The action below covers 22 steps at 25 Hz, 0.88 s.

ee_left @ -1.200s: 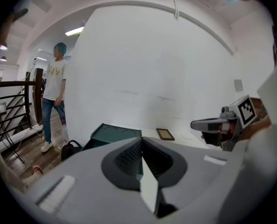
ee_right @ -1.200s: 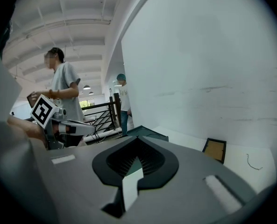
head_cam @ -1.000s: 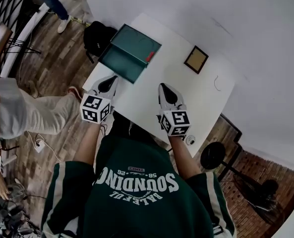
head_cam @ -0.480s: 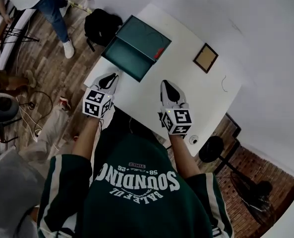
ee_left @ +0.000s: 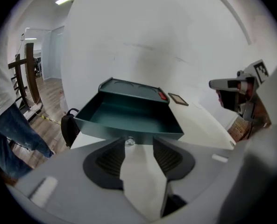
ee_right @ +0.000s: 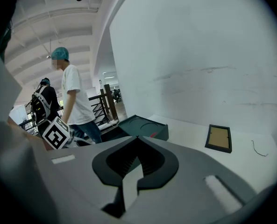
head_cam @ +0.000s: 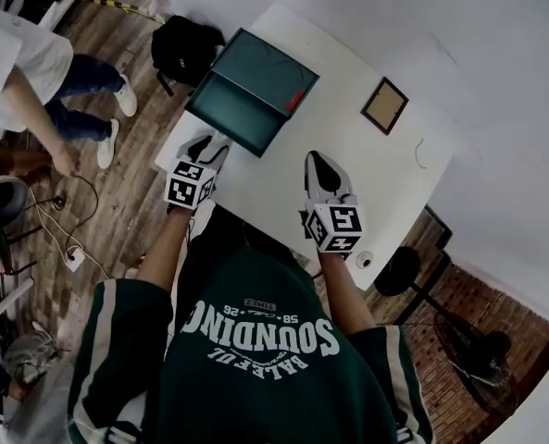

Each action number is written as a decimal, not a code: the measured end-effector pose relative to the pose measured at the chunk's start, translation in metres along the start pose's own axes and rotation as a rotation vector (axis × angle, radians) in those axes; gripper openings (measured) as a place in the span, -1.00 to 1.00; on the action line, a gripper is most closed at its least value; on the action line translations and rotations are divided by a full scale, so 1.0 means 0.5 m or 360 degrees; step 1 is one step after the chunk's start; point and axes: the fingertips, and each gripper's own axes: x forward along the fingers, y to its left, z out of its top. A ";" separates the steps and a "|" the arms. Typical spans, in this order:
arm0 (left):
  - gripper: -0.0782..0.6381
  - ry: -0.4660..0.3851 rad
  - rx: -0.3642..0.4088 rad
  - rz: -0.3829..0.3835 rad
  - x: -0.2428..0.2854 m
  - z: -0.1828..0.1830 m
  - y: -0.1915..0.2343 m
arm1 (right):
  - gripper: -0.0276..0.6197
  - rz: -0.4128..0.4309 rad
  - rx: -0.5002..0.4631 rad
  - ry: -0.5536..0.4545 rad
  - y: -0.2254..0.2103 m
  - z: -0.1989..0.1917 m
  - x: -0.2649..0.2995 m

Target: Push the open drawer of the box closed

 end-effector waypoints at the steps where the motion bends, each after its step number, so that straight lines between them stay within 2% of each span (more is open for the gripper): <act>1: -0.21 0.0032 0.0010 0.0000 0.009 -0.006 0.005 | -0.91 -0.0009 0.0004 0.0005 -0.002 -0.002 -0.001; 10: -0.21 0.0167 0.0062 0.0035 0.063 -0.034 0.042 | -0.91 -0.0088 0.0035 0.0024 -0.025 -0.011 -0.006; 13: -0.24 0.0178 0.0079 0.0036 0.070 -0.037 0.046 | -0.91 -0.0109 0.0044 0.0026 -0.032 -0.011 -0.008; 15: -0.40 0.0180 0.0095 0.0043 0.074 -0.036 0.049 | -0.91 -0.0125 0.0050 0.0028 -0.038 -0.011 -0.008; 22: -0.41 0.0160 0.0110 0.0043 0.072 -0.028 0.048 | -0.91 -0.0146 0.0066 0.0036 -0.045 -0.020 -0.012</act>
